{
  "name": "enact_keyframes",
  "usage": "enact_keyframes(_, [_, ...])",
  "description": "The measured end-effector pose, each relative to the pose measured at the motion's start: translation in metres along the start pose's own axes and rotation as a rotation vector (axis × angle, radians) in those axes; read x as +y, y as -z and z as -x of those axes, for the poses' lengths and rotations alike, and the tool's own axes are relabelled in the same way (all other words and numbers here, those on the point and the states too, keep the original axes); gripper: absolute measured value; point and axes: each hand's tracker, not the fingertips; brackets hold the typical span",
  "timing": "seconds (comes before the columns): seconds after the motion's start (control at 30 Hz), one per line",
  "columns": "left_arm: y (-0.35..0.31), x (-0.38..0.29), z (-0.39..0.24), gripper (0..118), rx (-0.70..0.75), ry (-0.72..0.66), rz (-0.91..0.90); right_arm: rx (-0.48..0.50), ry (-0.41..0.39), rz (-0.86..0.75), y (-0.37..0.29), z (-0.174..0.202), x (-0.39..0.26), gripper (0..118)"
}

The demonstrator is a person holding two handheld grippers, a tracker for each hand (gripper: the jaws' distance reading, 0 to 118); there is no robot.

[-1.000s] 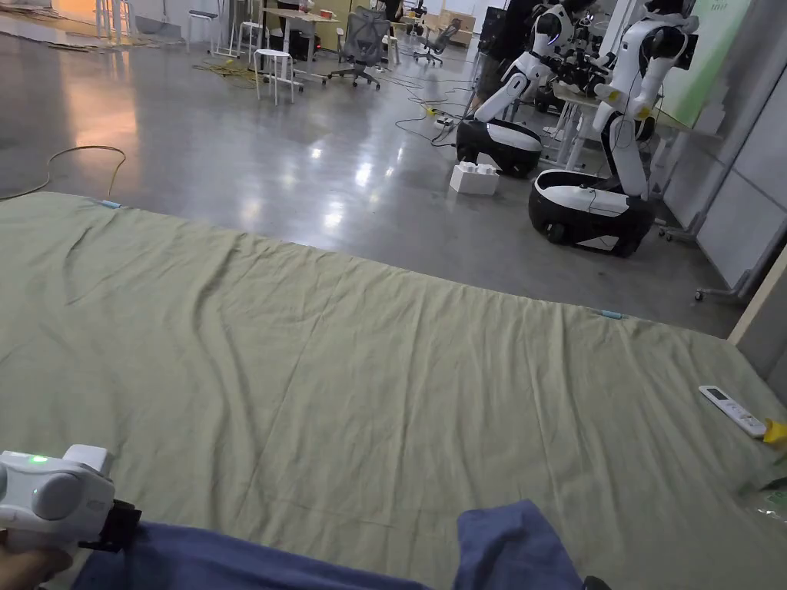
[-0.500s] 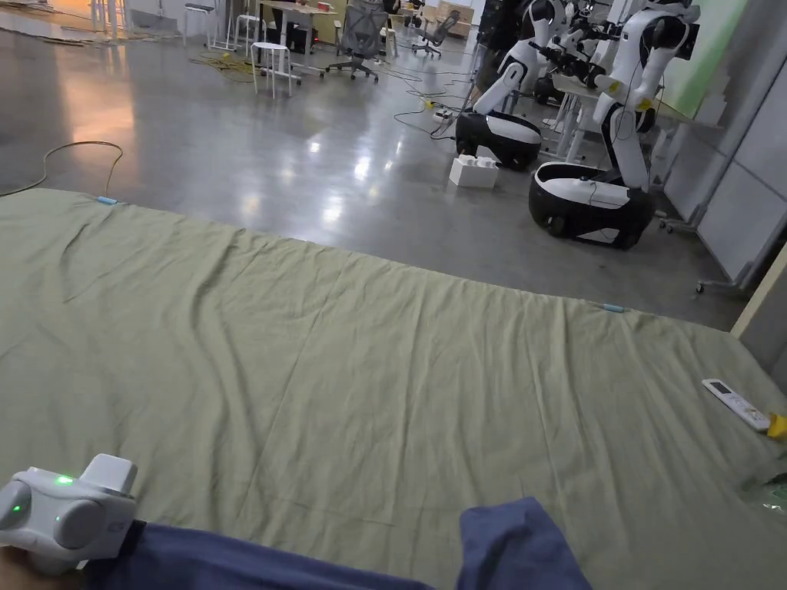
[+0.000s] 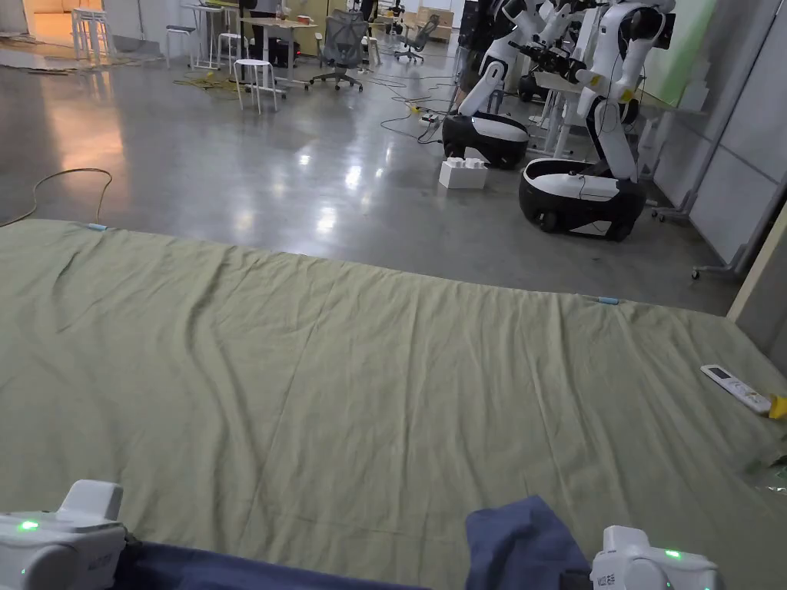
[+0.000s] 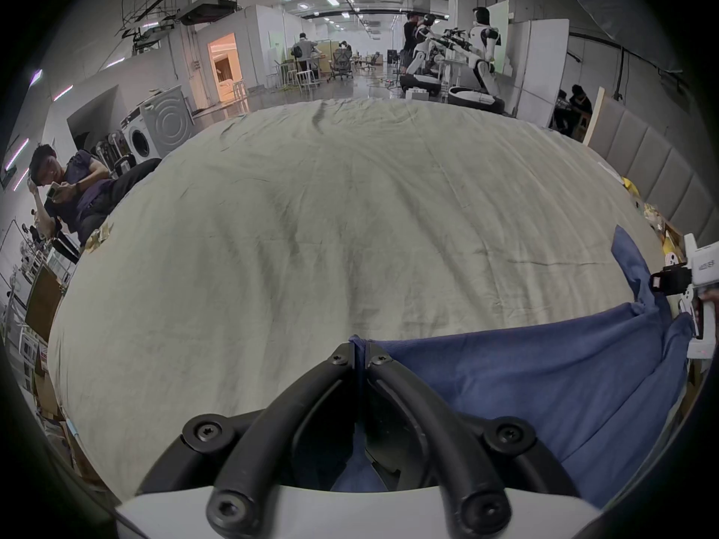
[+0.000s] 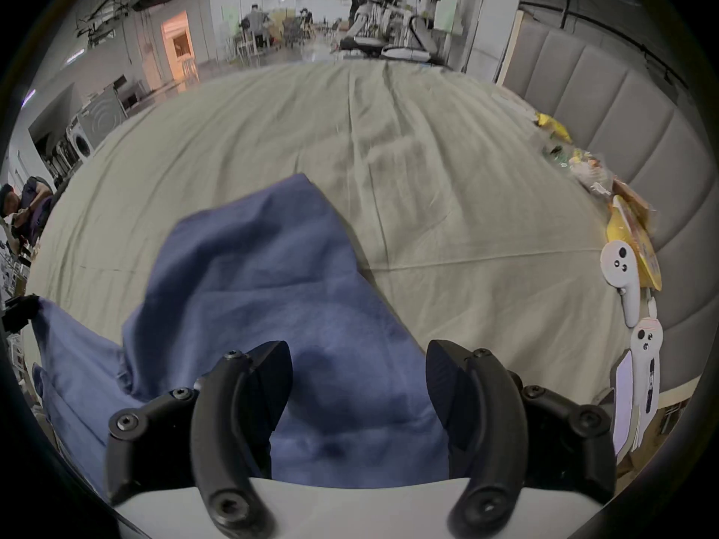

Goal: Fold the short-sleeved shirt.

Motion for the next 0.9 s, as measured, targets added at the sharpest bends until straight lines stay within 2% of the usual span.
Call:
enact_keyframes(0.17, [-0.004, -0.001, -0.003, 4, 0.0, -0.003, -0.009, 0.002, -0.056, 0.03, 0.012, 0.01, 0.004, 76])
enact_keyframes(0.23, [-0.009, -0.002, -0.007, 4, 0.006, 0.004, -0.009, 0.001, -0.072, 0.025, 0.011, 0.012, 0.005, 70])
enact_keyframes(0.3, [-0.01, -0.002, -0.008, 4, 0.004, 0.006, -0.012, 0.019, -0.051, 0.021, 0.007, 0.012, 0.006, 58])
enact_keyframes(0.33, [-0.01, -0.002, -0.008, 4, 0.006, 0.005, -0.012, 0.028, -0.042, 0.018, 0.005, 0.011, 0.006, 47])
enact_keyframes(0.37, [-0.01, -0.002, -0.007, 4, 0.006, 0.005, -0.011, 0.037, -0.036, 0.014, 0.003, 0.01, 0.007, 33])
enact_keyframes(0.4, [-0.01, -0.002, -0.007, 4, 0.005, 0.004, -0.011, 0.061, -0.028, 0.008, 0.002, 0.007, 0.008, 12])
enact_keyframes(0.43, [-0.011, -0.002, -0.007, 4, 0.005, 0.003, -0.013, 0.078, -0.021, 0.0, 0.002, 0.005, 0.01, 2])
enact_keyframes(0.7, [-0.023, -0.003, -0.002, 4, -0.004, -0.013, -0.036, 0.095, -0.015, -0.073, -0.027, -0.004, 0.001, 2])
enact_keyframes(0.9, [-0.046, -0.012, 0.007, 4, -0.033, -0.043, -0.077, 0.115, 0.0, -0.16, -0.084, -0.009, -0.026, 2])
